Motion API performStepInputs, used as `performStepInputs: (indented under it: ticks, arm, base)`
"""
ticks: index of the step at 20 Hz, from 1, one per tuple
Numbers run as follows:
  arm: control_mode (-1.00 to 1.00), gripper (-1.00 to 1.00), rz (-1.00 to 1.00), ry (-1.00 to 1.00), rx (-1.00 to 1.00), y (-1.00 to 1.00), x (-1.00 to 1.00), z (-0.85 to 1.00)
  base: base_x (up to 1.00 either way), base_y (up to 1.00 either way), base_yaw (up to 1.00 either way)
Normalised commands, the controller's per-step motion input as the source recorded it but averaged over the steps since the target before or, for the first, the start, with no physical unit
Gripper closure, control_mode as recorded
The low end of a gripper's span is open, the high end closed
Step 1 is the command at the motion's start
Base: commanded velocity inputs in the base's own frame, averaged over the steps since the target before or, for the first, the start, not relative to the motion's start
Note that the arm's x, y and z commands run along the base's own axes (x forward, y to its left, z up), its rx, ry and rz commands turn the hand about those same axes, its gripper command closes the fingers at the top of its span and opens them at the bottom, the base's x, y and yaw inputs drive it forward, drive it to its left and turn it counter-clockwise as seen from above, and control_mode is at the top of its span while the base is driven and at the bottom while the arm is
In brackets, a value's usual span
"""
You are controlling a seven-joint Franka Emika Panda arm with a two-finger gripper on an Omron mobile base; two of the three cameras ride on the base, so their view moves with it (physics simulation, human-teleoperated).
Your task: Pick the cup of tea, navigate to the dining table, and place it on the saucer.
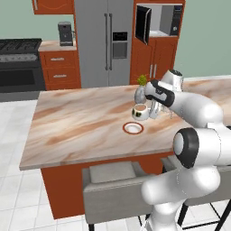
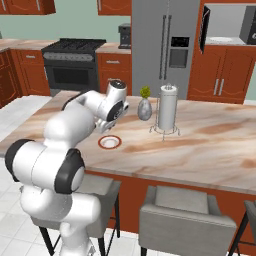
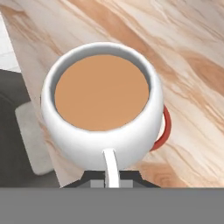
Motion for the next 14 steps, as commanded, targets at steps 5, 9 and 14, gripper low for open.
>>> performStepInputs:
  ticks: [5, 9, 14]
  arm:
    - [-1.00, 1.00, 0.09, 0.01, 0.05, 0.00, 0.18, -0.32]
    - [-1.00, 1.00, 0.08, 0.01, 0.06, 0.00, 0.18, -0.34]
    - [-1.00, 1.00, 0.05, 0.00, 0.04, 0.00, 0.18, -0.24]
  base:
    - [0.00, 0.00, 0.00]
    - [0.00, 0.00, 0.00]
    - [0.00, 0.00, 0.00]
